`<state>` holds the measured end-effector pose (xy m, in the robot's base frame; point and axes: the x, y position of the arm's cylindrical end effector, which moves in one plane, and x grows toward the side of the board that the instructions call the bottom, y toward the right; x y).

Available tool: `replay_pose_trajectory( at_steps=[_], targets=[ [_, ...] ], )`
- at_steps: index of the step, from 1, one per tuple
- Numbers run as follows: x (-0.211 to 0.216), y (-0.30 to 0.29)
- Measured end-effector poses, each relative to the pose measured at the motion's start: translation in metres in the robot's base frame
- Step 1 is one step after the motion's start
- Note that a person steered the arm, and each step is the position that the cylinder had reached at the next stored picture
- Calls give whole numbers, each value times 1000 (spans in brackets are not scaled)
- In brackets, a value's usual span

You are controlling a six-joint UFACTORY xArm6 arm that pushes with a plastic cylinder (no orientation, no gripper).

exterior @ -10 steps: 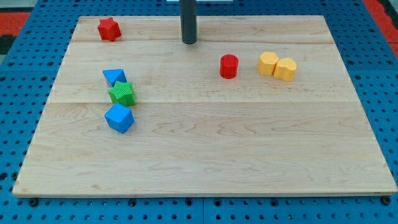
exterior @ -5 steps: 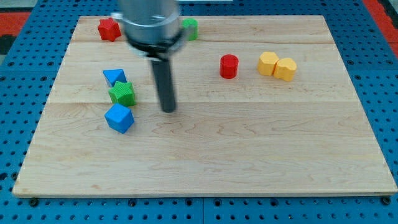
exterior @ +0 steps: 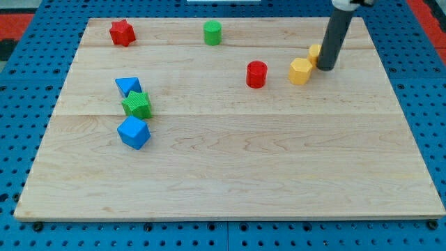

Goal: Move the heart to the right side of the green circle

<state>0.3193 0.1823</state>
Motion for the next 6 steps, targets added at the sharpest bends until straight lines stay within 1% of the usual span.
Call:
replay_pose_trajectory(
  at_steps=[1, 2, 3, 4, 6],
  targets=[
    [0, -14],
    [-15, -27],
    [-47, -28],
    [-49, -12],
    [-51, -4]
  ],
)
